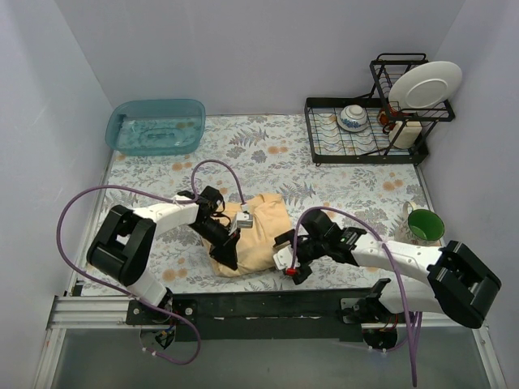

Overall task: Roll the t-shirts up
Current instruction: Roll the T-shirt to the center of the board.

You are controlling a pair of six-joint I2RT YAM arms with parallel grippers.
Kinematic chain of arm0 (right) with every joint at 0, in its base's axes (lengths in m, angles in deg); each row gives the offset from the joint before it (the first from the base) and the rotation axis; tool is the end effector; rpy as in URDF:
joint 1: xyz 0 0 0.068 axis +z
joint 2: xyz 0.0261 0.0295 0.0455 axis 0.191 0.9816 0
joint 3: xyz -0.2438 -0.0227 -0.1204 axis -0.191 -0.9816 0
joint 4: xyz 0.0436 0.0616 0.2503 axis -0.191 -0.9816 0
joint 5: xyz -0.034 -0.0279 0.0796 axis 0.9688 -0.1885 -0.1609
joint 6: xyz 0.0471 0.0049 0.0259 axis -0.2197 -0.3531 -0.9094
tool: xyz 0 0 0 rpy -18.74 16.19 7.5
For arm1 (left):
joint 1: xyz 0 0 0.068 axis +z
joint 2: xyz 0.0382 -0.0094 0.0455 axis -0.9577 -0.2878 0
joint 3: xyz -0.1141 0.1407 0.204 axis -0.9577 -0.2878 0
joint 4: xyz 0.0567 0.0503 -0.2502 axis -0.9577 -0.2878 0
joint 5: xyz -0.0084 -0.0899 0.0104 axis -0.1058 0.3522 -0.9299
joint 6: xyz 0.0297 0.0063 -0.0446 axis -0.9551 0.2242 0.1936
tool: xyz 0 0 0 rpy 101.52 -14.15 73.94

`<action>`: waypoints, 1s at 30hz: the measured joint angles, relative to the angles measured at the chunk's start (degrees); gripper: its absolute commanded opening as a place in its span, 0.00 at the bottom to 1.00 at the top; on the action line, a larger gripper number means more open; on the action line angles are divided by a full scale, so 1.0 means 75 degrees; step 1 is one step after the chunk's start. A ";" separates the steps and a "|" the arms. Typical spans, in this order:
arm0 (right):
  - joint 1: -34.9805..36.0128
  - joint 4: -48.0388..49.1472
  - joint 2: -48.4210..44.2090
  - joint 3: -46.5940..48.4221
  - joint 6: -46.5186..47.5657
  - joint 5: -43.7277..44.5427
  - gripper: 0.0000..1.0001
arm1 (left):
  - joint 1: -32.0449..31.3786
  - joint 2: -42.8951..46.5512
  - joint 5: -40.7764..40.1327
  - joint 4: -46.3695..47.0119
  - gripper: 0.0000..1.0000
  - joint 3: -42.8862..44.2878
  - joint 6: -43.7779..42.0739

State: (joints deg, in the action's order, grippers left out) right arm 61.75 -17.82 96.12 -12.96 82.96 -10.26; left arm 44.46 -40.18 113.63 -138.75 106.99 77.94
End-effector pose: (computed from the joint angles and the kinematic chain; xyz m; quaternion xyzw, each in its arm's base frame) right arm 0.1265 0.1855 0.1738 -0.8050 0.3925 0.2225 0.3853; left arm 0.1919 -0.1390 0.1557 -0.2652 -0.8444 0.4520 0.1111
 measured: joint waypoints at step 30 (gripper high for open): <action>0.0423 0.1008 0.2594 0.1489 -0.1993 0.0749 0.15 | -0.0947 0.4266 -0.1853 0.1705 0.53 -0.1891 0.0930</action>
State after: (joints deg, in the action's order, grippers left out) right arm 64.92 -10.26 115.57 -1.79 68.01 -4.64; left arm 37.35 -8.18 99.73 -125.96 92.81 84.92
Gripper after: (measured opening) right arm 0.321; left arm 0.542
